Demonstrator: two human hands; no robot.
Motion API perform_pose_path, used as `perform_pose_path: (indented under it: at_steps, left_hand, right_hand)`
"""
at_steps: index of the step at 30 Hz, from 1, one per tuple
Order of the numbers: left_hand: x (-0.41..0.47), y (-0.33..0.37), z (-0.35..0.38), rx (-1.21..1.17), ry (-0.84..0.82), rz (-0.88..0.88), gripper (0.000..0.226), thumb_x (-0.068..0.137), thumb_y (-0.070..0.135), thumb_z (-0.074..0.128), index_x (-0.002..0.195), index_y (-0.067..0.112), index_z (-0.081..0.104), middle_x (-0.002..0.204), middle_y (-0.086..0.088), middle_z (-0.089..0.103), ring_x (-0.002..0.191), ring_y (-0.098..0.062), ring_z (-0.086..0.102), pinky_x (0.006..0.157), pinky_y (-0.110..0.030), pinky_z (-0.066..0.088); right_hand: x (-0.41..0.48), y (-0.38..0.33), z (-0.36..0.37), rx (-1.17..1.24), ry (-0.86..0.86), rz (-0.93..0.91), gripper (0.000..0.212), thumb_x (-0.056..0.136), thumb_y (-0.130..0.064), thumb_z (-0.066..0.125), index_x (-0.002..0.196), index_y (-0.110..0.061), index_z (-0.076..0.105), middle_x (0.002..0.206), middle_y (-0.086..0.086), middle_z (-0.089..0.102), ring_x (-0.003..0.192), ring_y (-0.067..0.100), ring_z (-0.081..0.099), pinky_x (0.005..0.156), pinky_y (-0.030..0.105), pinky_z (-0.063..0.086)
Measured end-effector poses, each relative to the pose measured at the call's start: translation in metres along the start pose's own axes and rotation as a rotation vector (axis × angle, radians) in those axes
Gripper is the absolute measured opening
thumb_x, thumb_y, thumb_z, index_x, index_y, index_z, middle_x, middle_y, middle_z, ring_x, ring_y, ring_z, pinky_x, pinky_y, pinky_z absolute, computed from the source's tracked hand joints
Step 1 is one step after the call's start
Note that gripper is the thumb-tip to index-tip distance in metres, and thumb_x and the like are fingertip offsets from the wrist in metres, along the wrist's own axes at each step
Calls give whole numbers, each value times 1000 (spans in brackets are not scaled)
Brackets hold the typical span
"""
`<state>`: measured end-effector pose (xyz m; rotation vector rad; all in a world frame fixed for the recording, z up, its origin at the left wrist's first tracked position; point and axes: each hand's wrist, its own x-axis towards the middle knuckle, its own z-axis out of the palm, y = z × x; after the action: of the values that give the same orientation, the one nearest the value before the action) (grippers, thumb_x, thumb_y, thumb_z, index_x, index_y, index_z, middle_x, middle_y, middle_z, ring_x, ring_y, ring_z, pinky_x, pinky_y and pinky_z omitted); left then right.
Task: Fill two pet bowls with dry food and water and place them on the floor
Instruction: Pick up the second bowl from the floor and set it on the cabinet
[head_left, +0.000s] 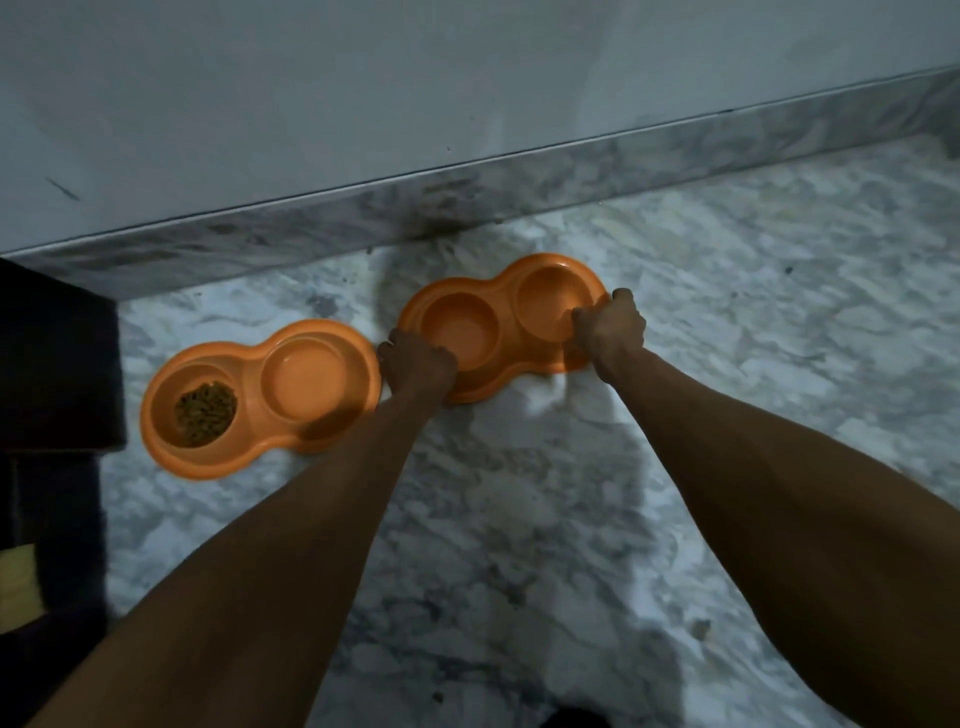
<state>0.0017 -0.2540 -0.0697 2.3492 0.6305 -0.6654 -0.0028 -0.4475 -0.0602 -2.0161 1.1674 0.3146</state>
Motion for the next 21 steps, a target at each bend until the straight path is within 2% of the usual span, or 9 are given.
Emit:
perform_pose_path:
  at_steps: [2,5,8,10,12,13,15,18,21]
  left_hand:
    - [0,0,-4,-48,16,-34,59,91,15,56,141,-5,33,143,-26,40,130,-41,45,103,-43,41]
    - [-9,1,-13,-90,47,-40,52,88,13,58,133,-6,43,137,-27,49,124,-42,51,97,-43,45]
    - [-29,10,-33,-134,59,-25,50,87,13,58,131,-7,44,135,-27,50,123,-42,51,98,-46,47]
    - [-46,20,-54,-137,68,-10,55,89,13,58,136,-8,40,138,-27,48,127,-42,48,100,-45,45]
    - [-67,34,-83,-164,83,16,58,89,13,58,139,-7,37,139,-27,48,127,-42,48,101,-45,44]
    - [-78,42,-100,-179,97,29,57,88,12,58,138,-7,38,137,-27,49,126,-42,49,100,-44,45]
    - [-105,61,-138,-186,137,52,48,86,10,58,129,-8,45,128,-27,54,121,-42,51,96,-43,44]
    - [-152,90,-202,-211,186,70,35,83,8,57,114,-8,51,117,-29,58,114,-44,53,92,-45,44]
    - [-204,117,-271,-258,203,71,33,83,8,55,112,-7,50,115,-28,57,111,-43,55,91,-47,46]
  right_hand:
    - [-1,3,-3,10,1,17,48,86,-10,56,132,-5,44,123,17,55,102,33,58,89,46,54]
    - [-10,4,-13,13,18,25,47,84,-8,58,130,-6,45,121,16,56,100,31,57,88,45,54]
    - [-28,-5,-32,41,40,7,46,82,-10,58,127,-5,47,120,16,57,103,32,58,88,45,53]
    - [-46,-18,-52,58,48,-5,46,83,-12,59,126,-5,47,119,16,57,96,30,57,81,42,52]
    - [-69,-35,-74,80,54,-10,46,83,-12,59,126,-6,48,119,15,57,91,27,54,76,40,50]
    - [-81,-45,-86,93,57,-9,46,83,-12,59,127,-6,48,119,15,57,92,28,55,79,41,52]
    - [-111,-69,-112,126,65,-4,46,82,-12,59,127,-6,48,119,15,57,98,31,58,85,46,54]
    - [-163,-110,-156,187,81,-5,43,78,-11,58,121,-7,51,116,15,58,99,32,59,86,47,55]
    - [-225,-152,-204,243,90,3,44,76,-14,58,120,-9,52,117,14,57,104,34,59,90,47,53]
